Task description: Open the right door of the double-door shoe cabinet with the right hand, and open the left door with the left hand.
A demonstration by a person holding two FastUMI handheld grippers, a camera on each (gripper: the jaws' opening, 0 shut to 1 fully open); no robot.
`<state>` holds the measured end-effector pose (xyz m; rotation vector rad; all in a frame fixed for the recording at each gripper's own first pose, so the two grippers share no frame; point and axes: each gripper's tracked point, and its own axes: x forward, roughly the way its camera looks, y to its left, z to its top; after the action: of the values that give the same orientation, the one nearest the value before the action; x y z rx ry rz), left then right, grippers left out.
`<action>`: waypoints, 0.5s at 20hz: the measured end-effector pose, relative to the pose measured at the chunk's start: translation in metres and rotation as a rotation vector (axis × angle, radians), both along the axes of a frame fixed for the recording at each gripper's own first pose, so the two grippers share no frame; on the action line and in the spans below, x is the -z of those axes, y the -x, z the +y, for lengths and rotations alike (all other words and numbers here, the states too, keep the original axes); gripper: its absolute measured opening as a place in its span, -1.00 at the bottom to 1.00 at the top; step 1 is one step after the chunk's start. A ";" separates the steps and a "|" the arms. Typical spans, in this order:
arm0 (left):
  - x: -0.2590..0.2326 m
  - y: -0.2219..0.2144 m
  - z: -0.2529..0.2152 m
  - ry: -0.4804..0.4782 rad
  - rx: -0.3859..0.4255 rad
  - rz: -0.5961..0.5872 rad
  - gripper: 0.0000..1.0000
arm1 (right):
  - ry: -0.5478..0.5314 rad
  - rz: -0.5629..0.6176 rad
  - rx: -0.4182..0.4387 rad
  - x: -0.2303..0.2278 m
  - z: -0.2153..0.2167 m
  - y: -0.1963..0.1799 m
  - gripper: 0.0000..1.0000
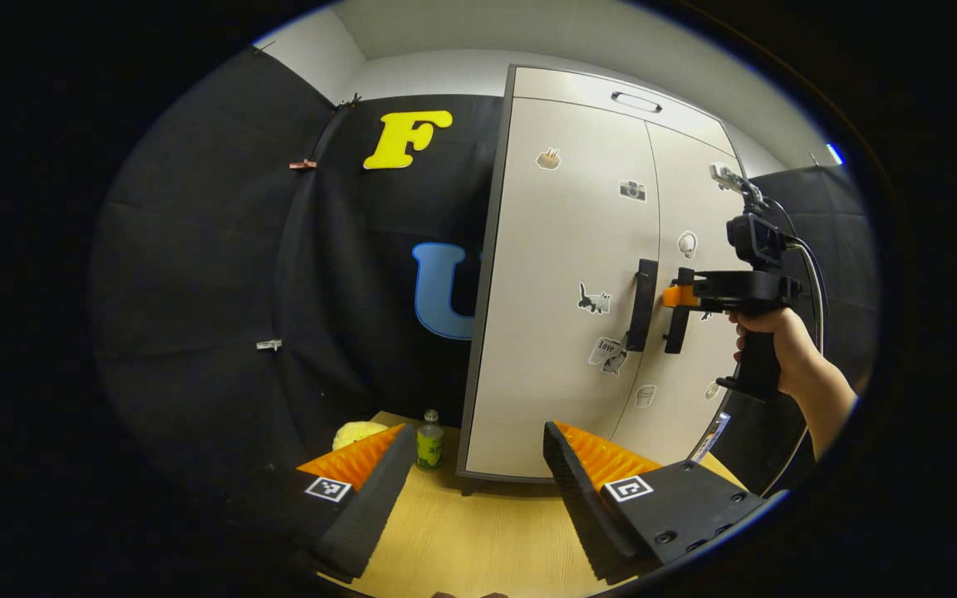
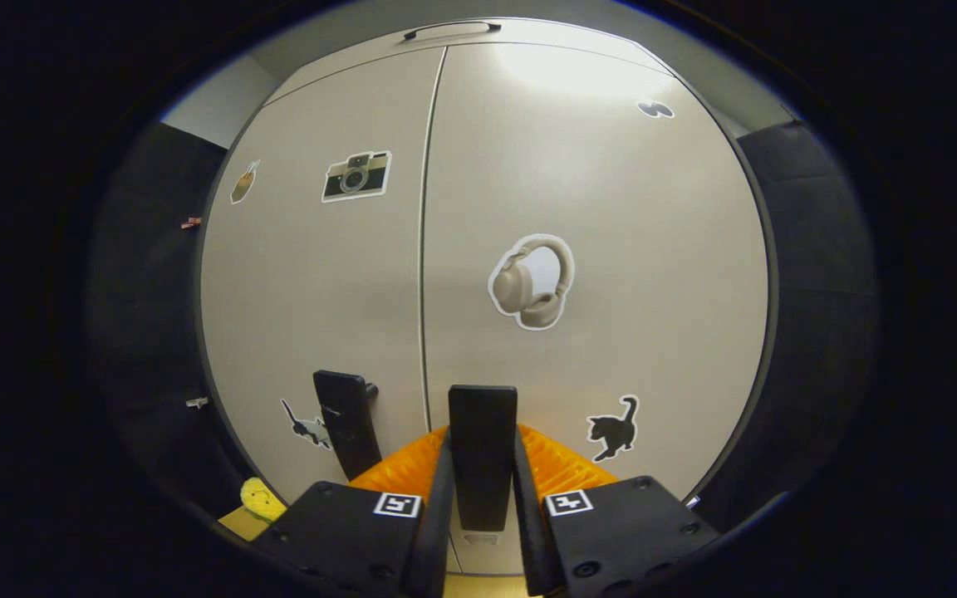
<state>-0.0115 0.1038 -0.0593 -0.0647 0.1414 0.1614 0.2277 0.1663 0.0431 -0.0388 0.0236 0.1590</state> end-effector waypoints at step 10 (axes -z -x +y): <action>0.001 0.015 -0.010 0.008 0.062 -0.004 0.89 | -0.055 0.075 -0.062 0.003 -0.003 0.014 -0.68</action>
<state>-0.0263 0.0939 -0.0599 -0.0688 0.1397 0.0992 0.2136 0.1628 0.0397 0.0217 0.0929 0.2232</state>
